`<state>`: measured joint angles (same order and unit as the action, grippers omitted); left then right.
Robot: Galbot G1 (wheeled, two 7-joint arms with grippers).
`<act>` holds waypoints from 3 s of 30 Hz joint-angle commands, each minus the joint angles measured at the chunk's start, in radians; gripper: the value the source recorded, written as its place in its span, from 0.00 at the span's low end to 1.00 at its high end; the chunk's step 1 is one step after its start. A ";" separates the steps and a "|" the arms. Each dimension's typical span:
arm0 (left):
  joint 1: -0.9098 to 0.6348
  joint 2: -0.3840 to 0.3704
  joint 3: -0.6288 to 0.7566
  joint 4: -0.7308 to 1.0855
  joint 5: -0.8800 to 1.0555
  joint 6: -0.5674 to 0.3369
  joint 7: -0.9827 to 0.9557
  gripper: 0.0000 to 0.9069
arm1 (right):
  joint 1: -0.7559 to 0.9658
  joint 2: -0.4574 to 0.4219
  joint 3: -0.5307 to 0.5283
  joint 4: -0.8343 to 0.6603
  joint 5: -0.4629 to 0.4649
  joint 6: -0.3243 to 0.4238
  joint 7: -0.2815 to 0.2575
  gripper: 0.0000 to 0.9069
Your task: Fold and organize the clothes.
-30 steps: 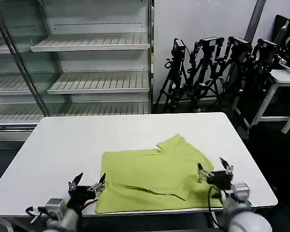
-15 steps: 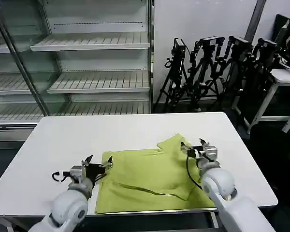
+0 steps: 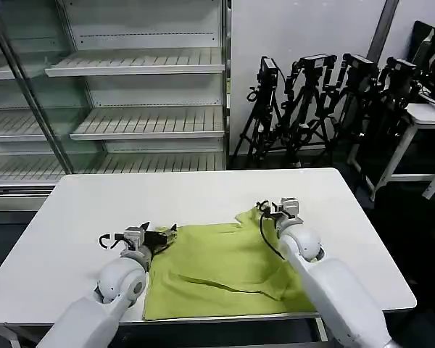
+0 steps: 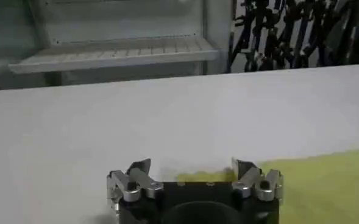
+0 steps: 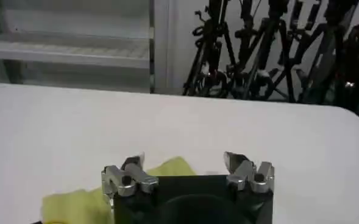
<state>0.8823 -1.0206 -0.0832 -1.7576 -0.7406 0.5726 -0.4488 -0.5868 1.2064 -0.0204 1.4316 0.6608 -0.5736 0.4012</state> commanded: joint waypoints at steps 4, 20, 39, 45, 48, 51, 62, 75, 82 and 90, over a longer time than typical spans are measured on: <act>0.040 0.020 0.016 -0.020 -0.028 0.005 0.006 0.08 | 0.016 0.030 -0.028 -0.078 0.008 0.003 -0.003 0.00; 0.089 0.027 -0.026 -0.053 -0.045 -0.005 0.022 0.07 | -0.022 0.042 0.001 -0.040 -0.018 0.104 -0.013 0.00; 0.158 0.059 -0.140 -0.206 -0.091 -0.041 0.023 0.07 | -0.136 -0.027 0.082 0.236 -0.079 0.169 -0.052 0.00; 0.213 0.057 -0.162 -0.289 -0.085 -0.043 0.023 0.07 | -0.201 -0.054 0.116 0.355 -0.092 0.161 -0.054 0.00; 0.250 0.058 -0.178 -0.337 -0.060 -0.044 0.028 0.07 | -0.260 -0.083 0.150 0.428 -0.093 0.155 -0.058 0.00; 0.298 0.065 -0.195 -0.390 -0.035 -0.049 0.036 0.07 | -0.330 -0.115 0.184 0.493 -0.093 0.157 -0.071 0.00; 0.485 0.090 -0.260 -0.525 0.075 -0.062 0.096 0.06 | -0.579 -0.196 0.316 0.670 -0.097 0.162 -0.120 0.00; 0.677 0.077 -0.291 -0.594 0.268 -0.068 0.141 0.06 | -0.772 -0.216 0.432 0.736 -0.100 0.170 -0.145 0.00; 0.670 0.063 -0.284 -0.541 0.280 -0.067 0.145 0.06 | -0.819 -0.173 0.425 0.725 -0.118 0.165 -0.131 0.00; 0.661 0.054 -0.279 -0.486 0.289 -0.069 0.148 0.06 | -0.843 -0.157 0.427 0.717 -0.117 0.119 -0.101 0.00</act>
<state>1.4977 -0.9565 -0.3604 -2.2784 -0.5030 0.5052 -0.3110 -1.3697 1.0413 0.3868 2.1324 0.5478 -0.4344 0.2911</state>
